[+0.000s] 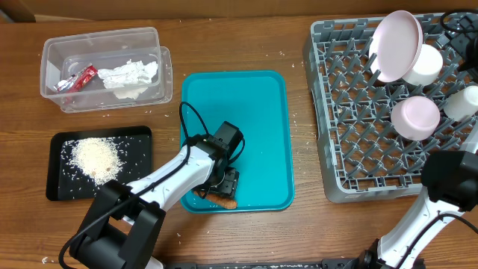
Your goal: Sort waste into correct bins and load items into the dishwasher
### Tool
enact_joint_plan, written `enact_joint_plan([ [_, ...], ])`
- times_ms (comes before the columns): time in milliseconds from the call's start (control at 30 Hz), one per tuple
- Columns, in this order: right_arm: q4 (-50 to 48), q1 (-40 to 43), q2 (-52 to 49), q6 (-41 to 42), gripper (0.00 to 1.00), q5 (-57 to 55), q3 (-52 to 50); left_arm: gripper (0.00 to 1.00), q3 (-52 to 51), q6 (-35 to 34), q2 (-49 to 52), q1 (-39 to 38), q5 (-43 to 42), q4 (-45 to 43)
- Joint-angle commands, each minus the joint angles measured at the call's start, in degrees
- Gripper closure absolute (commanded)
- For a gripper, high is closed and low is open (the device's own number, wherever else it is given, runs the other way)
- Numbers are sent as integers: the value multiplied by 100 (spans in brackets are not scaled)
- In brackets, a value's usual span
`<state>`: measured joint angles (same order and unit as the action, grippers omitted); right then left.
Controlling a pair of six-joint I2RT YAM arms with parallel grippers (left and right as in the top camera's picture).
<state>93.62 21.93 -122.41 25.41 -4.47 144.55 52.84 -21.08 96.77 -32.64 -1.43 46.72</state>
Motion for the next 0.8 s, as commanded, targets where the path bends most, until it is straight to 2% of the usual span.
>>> enact_joint_plan([
  [0, -28, 11, 177, -7, 0, 9, 133, 27, 177, -155, 46, -37, -7, 72],
  [233, -26, 11, 177, -7, 0, 9, 133, 26, 901, -170, 44, 83, 267, 647],
  [433, -26, 11, 177, -7, 0, 9, 133, 25, 1537, -170, 37, 479, 546, 1272],
  [633, -28, 11, 177, -7, 0, 9, 133, 24, 2232, -234, 17, 1257, 697, 1888],
  [767, -26, 11, 177, -7, 0, 9, 133, 22, 2594, -229, 17, 2065, 730, 2118],
])
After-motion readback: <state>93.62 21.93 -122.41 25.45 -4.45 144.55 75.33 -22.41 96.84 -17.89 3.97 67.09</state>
